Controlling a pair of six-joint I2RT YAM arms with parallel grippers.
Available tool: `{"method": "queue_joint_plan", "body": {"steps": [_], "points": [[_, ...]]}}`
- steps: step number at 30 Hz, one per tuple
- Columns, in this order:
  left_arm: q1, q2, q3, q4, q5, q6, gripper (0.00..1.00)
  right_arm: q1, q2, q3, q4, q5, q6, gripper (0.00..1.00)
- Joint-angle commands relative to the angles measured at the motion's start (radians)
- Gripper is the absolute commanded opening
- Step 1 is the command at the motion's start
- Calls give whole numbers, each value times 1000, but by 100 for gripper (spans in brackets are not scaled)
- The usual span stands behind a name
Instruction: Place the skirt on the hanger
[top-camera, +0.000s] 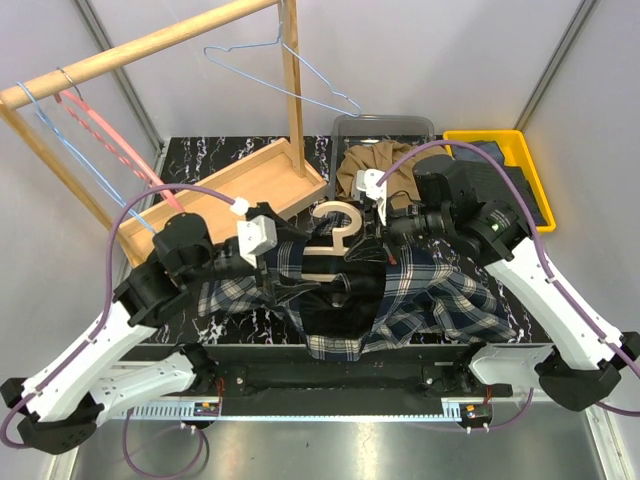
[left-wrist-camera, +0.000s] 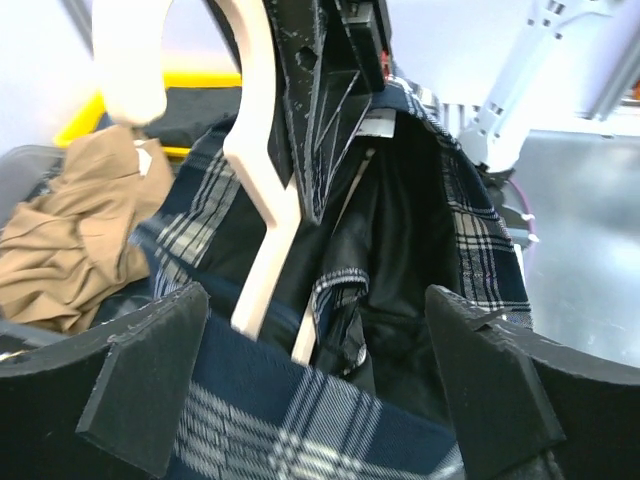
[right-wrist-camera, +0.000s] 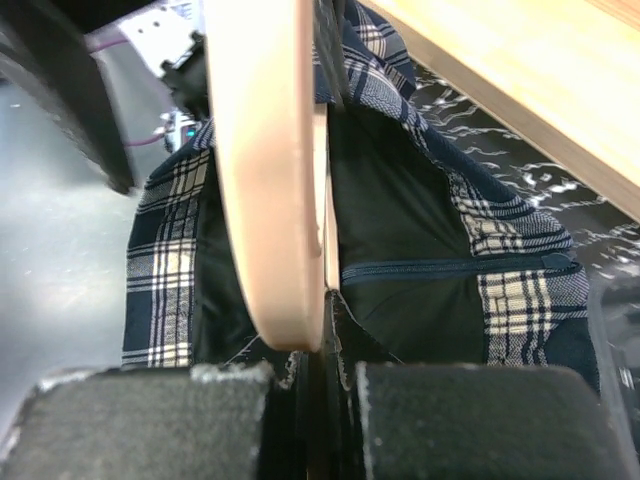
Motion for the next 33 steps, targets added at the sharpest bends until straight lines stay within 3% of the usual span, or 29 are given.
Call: {"method": "queue_joint_plan", "body": {"steps": [1, 3, 9, 13, 15, 17, 22, 25, 27, 29, 30, 33], "points": [[-3, 61, 48, 25, 91, 26, 87, -3, 2, 11, 81, -122, 1, 0], [-2, 80, 50, 11, 79, 35, 82, -1, 2, 6, 86, -133, 1, 0], [-2, 130, 59, -13, 66, 55, 54, 1, -11, -12, 92, -188, -7, 0], [-3, 169, 80, -44, 86, 56, 48, -1, -16, -28, 86, -216, -30, 0], [-3, 204, 99, -79, 91, 49, 40, 1, -10, -32, 75, -228, -47, 0], [-3, 240, 125, -104, 100, 49, 30, 4, -5, -41, 69, -218, -61, 0], [-2, 297, 157, -180, 131, 62, 22, 5, -8, -58, 102, -188, -59, 0], [-2, 304, 151, -199, 120, 85, 0, 5, -22, -72, 139, -159, -38, 0], [-3, 291, 137, -199, 59, 92, 0, 7, -31, -83, 179, -104, -13, 2], [-2, 258, 128, -193, -21, 93, 0, 7, -50, -98, 205, 21, 39, 21], [-2, 244, 119, -193, -50, 96, 0, 7, -56, -104, 231, 73, 57, 43], [-2, 178, 113, -188, -183, 76, 0, 7, -93, -133, 271, 311, 145, 78]]}}
